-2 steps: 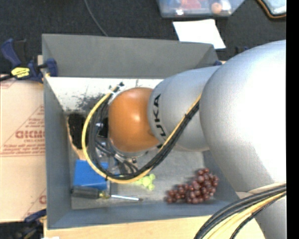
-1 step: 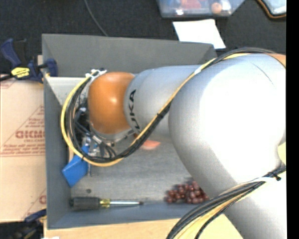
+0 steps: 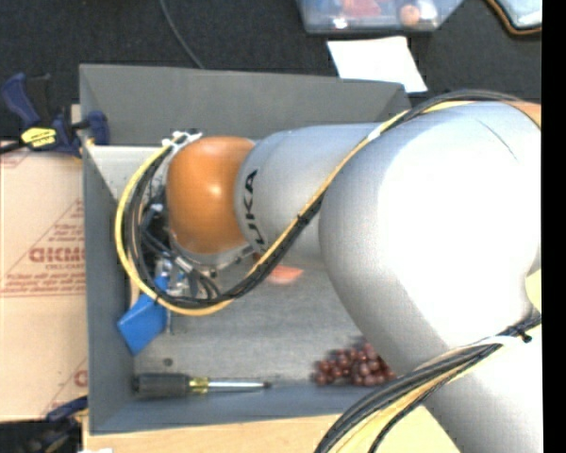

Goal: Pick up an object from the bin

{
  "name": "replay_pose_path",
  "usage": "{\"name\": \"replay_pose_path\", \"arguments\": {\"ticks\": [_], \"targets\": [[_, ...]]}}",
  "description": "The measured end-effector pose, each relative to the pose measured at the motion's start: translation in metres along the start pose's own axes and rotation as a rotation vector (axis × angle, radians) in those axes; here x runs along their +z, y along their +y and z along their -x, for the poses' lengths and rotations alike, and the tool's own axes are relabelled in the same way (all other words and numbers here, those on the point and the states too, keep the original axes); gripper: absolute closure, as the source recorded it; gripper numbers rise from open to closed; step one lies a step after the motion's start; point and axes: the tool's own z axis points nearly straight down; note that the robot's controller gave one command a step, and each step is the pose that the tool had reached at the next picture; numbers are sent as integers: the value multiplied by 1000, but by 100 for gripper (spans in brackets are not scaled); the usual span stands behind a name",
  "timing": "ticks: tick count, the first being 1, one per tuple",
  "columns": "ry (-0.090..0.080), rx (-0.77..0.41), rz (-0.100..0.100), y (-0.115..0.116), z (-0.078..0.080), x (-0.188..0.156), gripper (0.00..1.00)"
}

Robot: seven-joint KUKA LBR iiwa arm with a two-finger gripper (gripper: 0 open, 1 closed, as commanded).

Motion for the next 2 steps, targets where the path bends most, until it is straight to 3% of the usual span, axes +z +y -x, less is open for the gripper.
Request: {"name": "replay_pose_path", "arguments": {"ticks": [1, 2], "targets": [[-11, -52, 2, 13, 12, -83, 100], [6, -16, -1, -13, -16, -197, 100]]}}
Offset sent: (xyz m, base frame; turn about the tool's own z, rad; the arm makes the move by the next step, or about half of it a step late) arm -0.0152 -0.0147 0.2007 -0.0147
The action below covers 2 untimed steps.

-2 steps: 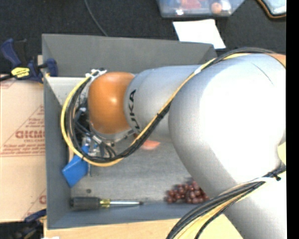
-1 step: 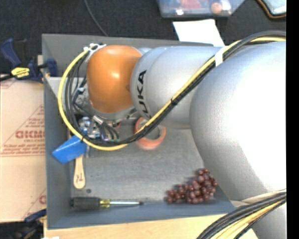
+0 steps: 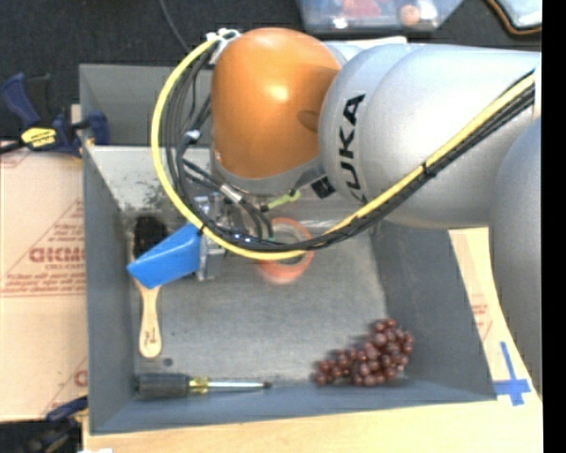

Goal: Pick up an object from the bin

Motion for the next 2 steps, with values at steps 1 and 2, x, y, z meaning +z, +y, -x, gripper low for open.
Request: {"name": "replay_pose_path", "arguments": {"ticks": [1, 2], "targets": [[-14, -17, 0, 17, 48, 117, 100], [-26, -17, 4, 12, 27, 38, 100]]}}
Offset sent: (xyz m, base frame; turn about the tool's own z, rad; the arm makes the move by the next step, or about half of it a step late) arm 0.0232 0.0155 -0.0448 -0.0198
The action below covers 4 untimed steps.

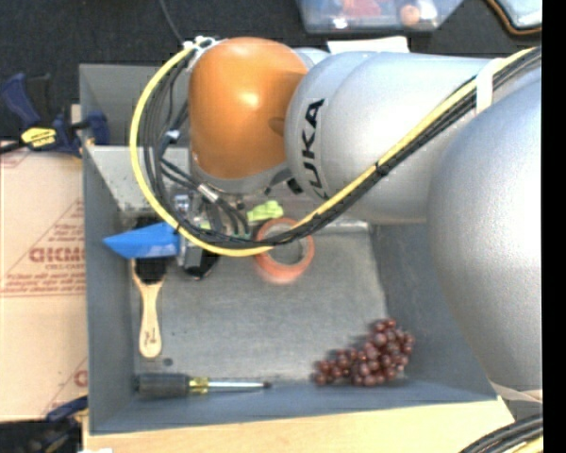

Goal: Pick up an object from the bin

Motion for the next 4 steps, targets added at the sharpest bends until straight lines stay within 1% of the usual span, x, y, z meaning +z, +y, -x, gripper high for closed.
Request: {"name": "replay_pose_path", "arguments": {"ticks": [1, 2, 3, 4], "targets": [[6, -69, -15, -17, 49, 114, 100], [-18, 13, 2, -4, 52, 25, 100], [13, -49, -19, -13, 63, 106, 100], [-14, -112, -19, -11, 57, 109, 100]]}}
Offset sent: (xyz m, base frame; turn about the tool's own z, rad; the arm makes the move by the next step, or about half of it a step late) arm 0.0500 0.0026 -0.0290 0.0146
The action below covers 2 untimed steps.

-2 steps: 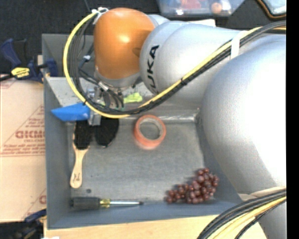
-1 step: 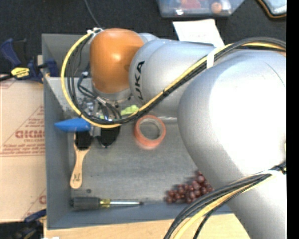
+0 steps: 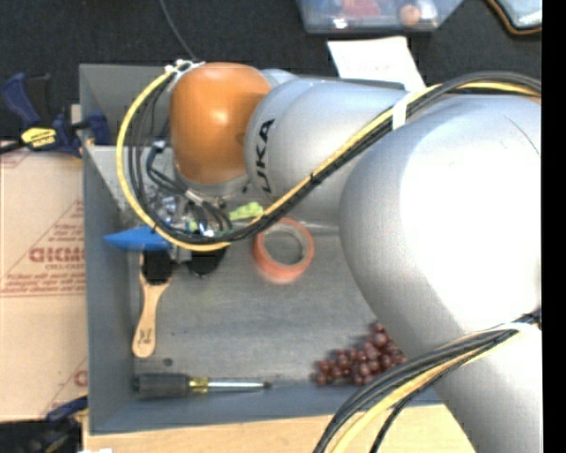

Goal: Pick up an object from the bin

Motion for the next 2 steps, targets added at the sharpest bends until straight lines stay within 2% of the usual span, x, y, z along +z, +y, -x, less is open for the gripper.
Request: {"name": "replay_pose_path", "arguments": {"ticks": [1, 2], "targets": [[8, -109, -3, 2, 2, 6, 100], [-9, -144, -12, 1, 2, 9, 100]]}}
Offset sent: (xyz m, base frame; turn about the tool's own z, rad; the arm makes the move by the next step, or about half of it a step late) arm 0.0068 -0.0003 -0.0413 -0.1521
